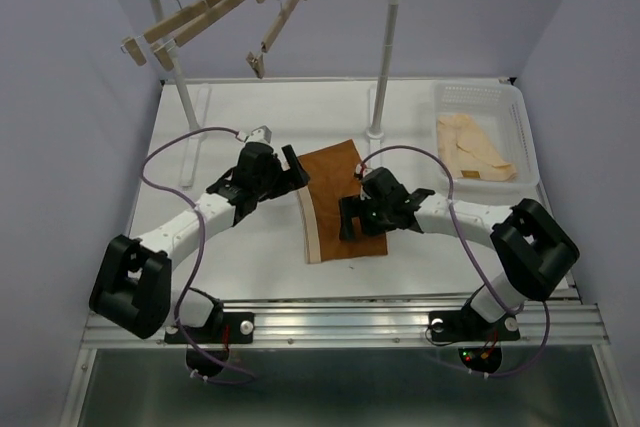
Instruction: Clip the underwear to the hanger
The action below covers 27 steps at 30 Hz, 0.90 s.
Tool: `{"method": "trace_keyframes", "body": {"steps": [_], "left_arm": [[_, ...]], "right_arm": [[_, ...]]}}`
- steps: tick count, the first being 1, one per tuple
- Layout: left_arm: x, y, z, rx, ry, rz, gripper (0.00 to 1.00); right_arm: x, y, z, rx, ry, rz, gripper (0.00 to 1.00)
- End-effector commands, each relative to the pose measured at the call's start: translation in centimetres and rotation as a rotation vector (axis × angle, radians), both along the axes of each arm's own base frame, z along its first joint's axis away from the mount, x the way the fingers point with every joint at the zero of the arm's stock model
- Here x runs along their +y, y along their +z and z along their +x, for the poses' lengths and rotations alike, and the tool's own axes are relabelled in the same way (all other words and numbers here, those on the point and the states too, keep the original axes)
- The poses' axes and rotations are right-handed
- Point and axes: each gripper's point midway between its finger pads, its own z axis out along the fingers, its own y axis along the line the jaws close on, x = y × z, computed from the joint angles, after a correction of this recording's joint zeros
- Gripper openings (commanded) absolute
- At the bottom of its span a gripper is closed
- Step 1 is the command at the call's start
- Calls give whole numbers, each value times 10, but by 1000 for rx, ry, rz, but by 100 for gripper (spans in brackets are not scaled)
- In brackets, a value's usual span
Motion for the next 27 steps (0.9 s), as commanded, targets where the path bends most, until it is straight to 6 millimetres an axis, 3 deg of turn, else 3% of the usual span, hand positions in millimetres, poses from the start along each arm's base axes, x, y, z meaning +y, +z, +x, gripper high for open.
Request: {"method": "trace_keyframes", "body": {"steps": [1, 5, 8, 10, 13, 14, 15, 18, 19, 20, 21, 22, 23, 24, 25, 27], "left_arm": [[22, 31, -6, -92, 77, 10, 99], [53, 47, -16, -116, 181, 86, 99], [69, 63, -26, -145, 226, 105, 99], [76, 78, -33, -170, 245, 94, 99], [87, 100, -40, -216, 269, 101, 99], [92, 104, -42, -227, 283, 107, 99], [99, 115, -45, -254, 303, 119, 99], [105, 137, -48, -322, 309, 112, 99], [103, 142, -48, -338, 300, 99, 99], [103, 147, -47, -354, 294, 95, 99], [102, 153, -46, -374, 289, 92, 99], [102, 158, -46, -384, 286, 86, 99], [100, 165, -46, -399, 276, 77, 99], [100, 169, -46, -409, 271, 75, 99], [100, 174, -46, -419, 269, 73, 99], [100, 182, -47, -435, 272, 66, 99]], "right_arm": [[2, -2, -44, 133, 100, 76, 100], [11, 33, -44, 51, 193, 152, 100], [22, 67, -25, -60, 216, 189, 100], [30, 92, -3, -148, 201, 190, 100], [36, 99, 30, -206, 166, 153, 100], [49, 116, 43, -242, 175, 180, 100], [53, 101, 56, -226, 184, 157, 100], [72, 110, 96, -259, 165, 170, 100], [74, 86, 110, -228, 140, 132, 100], [86, 97, 126, -260, 136, 150, 100], [92, 92, 133, -260, 140, 147, 100], [97, 67, 142, -226, 131, 120, 100], [108, 76, 154, -247, 135, 141, 100], [109, 70, 162, -241, 123, 141, 100], [110, 51, 166, -215, 112, 120, 100], [110, 43, 175, -203, 92, 120, 100]]}}
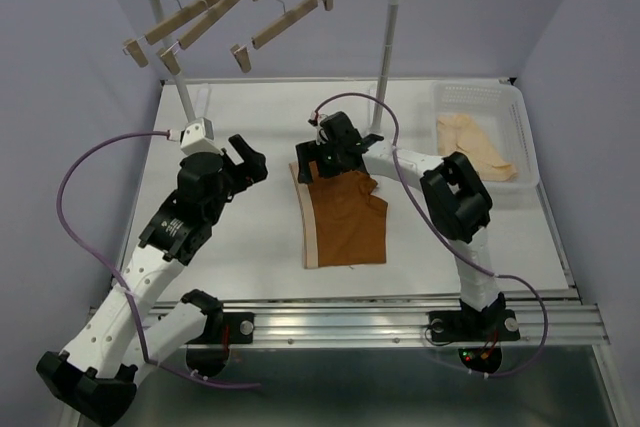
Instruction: Clip the underwear to the hanger
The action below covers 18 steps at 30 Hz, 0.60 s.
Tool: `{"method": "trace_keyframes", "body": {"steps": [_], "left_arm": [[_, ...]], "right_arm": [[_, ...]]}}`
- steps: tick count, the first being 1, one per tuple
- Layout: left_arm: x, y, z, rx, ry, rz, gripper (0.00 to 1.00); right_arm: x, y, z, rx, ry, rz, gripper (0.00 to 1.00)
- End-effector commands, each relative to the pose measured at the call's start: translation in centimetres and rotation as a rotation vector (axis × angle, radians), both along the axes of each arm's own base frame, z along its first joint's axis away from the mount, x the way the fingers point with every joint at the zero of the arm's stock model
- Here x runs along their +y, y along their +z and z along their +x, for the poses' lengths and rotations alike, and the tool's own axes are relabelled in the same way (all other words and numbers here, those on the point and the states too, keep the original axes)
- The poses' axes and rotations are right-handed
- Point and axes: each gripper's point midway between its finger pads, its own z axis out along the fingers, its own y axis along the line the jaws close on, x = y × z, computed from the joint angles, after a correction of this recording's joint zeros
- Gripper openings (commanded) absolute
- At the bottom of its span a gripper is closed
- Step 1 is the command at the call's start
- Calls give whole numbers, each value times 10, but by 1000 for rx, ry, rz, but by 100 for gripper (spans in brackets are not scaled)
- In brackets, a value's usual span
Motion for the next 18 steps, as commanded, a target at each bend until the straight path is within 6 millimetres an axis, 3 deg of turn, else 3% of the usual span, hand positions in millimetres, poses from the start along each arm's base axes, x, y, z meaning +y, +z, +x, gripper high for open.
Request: {"method": "trace_keyframes", "body": {"steps": [1, 5, 8, 13, 18], "left_arm": [[5, 38, 1, -98, 8, -2, 99], [1, 54, 2, -138, -27, 5, 99], [3, 71, 4, -174, -22, 14, 99], [0, 91, 10, -212, -23, 8, 99], [-5, 107, 17, -234, -33, 4, 99]], "right_arm": [[4, -6, 20, -4, -36, 0, 100], [-14, -40, 24, 77, -96, -27, 100], [-34, -55, 27, 118, -158, -45, 100], [-57, -64, 32, 131, -219, -74, 100], [-53, -55, 34, 116, -194, -58, 100]]}}
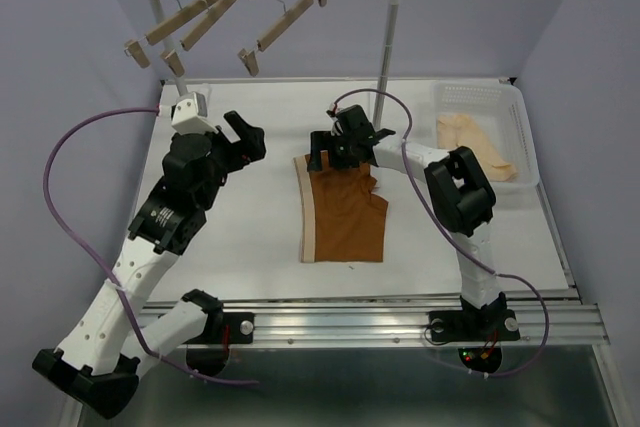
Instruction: Clip the underwear to the hanger
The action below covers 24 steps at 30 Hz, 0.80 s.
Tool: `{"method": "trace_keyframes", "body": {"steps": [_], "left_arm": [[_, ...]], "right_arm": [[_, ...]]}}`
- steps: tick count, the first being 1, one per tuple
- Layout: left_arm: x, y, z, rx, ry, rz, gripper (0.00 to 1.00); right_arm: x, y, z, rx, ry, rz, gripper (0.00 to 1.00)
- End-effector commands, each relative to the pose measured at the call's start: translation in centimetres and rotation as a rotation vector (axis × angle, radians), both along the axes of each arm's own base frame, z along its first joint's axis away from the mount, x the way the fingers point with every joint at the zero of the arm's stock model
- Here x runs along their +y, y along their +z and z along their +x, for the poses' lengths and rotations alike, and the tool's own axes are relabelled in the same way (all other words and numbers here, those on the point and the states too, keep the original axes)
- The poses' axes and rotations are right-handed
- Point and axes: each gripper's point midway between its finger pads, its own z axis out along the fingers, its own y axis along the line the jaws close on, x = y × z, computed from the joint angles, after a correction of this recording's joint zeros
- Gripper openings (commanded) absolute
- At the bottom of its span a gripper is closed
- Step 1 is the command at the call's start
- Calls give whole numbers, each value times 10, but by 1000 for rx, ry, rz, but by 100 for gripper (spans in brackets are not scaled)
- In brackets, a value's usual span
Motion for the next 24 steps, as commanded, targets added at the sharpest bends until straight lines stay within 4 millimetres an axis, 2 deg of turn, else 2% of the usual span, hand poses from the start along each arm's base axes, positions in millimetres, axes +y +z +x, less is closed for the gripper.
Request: {"method": "trace_keyframes", "body": {"steps": [1, 4, 7, 8, 9, 11, 12, 14, 15, 16, 19, 20, 21, 23, 24], "left_arm": [[0, 36, 6, -89, 0, -4, 99], [1, 46, 10, -102, 12, -2, 99], [-2, 58, 14, -119, 1, 3, 99], [-2, 60, 15, -120, 1, 3, 99], [-3, 64, 15, -127, -5, 8, 99], [-8, 73, 20, -154, -22, 7, 99], [-11, 78, 25, -159, -25, 9, 99], [-12, 84, 28, -152, -23, 21, 99], [-11, 86, 30, -146, -15, 31, 99], [-10, 91, 34, -141, -11, 56, 99], [-6, 101, 40, -149, 9, 96, 99], [-8, 103, 41, -154, -1, 110, 99], [-13, 111, 43, -170, -28, 116, 99], [-17, 120, 47, -194, -52, 144, 99], [-24, 127, 51, -211, -85, 151, 99]], "right_arm": [[-17, -19, -7, 39, -18, -72, 100], [-12, -6, -7, 8, 42, -53, 100], [-6, 23, -11, -46, 136, -28, 100], [-6, 25, -9, -66, 153, -38, 100], [-9, 38, -11, -84, 161, -45, 100], [-15, 52, -12, -127, 183, -70, 100], [-16, 72, -13, -170, 196, -62, 100], [-18, 88, -19, -201, 212, -50, 100], [-21, 89, -26, -195, 226, -46, 100], [-24, 107, -31, -231, 229, -34, 100], [-34, 114, -42, -237, 212, -43, 100], [-38, 124, -46, -254, 208, -38, 100], [-41, 121, -52, -244, 207, -42, 100], [-45, 131, -57, -257, 200, -30, 100], [-47, 128, -61, -247, 196, -33, 100]]}}
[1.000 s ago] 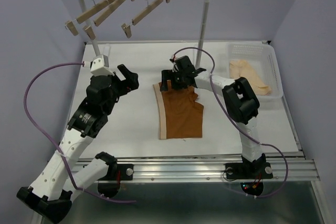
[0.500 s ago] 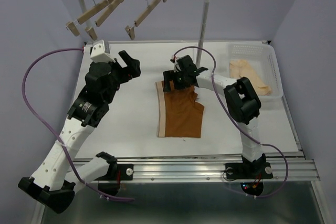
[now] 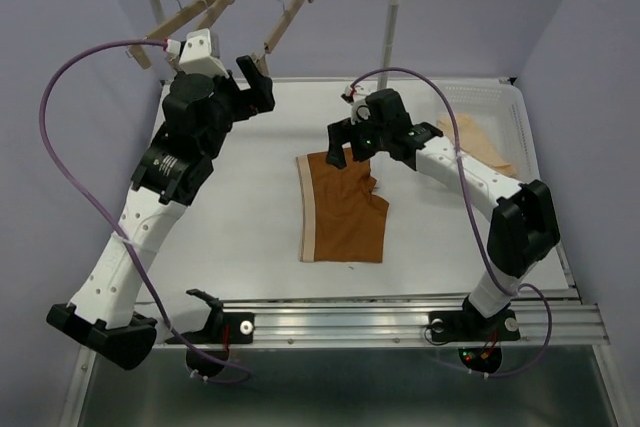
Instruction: Clip the underwear to the hanger
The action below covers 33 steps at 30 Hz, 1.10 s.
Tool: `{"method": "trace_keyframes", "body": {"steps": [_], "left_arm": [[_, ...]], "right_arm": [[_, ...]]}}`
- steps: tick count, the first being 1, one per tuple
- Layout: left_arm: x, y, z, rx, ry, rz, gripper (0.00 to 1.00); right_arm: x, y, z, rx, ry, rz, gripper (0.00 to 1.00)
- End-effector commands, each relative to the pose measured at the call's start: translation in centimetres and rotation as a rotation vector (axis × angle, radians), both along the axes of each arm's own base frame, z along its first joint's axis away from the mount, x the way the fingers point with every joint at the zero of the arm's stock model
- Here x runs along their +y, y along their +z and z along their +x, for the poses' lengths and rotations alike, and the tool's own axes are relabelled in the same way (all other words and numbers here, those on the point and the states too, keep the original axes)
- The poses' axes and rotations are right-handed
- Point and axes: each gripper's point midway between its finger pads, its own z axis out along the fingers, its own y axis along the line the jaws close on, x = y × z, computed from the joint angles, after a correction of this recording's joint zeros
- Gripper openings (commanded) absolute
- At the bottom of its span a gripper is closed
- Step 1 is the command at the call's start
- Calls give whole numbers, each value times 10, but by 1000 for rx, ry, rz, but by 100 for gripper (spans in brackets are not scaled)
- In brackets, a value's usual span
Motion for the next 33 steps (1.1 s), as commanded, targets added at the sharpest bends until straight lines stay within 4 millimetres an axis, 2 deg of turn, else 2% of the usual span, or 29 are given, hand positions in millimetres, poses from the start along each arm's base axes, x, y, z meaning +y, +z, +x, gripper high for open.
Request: {"method": "trace_keyframes", "body": {"steps": [1, 3, 8, 9, 10, 12, 14, 15, 16, 24, 30, 33], "left_arm": [[-7, 43, 4, -110, -67, 61, 99], [-15, 49, 9, -121, -105, 96, 99], [-23, 60, 36, -104, -128, 152, 99], [-22, 69, 38, -113, -129, 154, 99], [-22, 62, 52, -90, -124, 167, 99], [-26, 61, 59, -83, -156, 198, 99], [-35, 61, 72, -90, -198, 234, 99], [-38, 69, 73, -104, -210, 240, 99], [-44, 59, 85, -80, -226, 263, 99], [-60, 54, 116, -82, -267, 316, 99], [-51, 38, 136, -36, -185, 327, 99], [-51, 34, 140, -34, -180, 326, 88]], "right_arm": [[-13, 1, -12, -4, -7, -14, 100], [-17, 6, -15, -15, -16, -13, 100], [-28, 12, -20, -40, -45, -30, 100], [-29, 13, -20, -45, -44, -31, 100], [-30, 18, -22, -57, -43, -28, 100], [-31, 19, -23, -63, -34, -27, 100], [-31, 23, -24, -71, -35, -23, 100], [-32, 23, -24, -71, -37, -24, 100], [-33, 24, -24, -73, -39, -25, 100], [-35, 26, -24, -89, -40, -35, 100], [-39, 31, -26, -102, -53, -36, 100], [-39, 31, -25, -103, -58, -34, 100]]}}
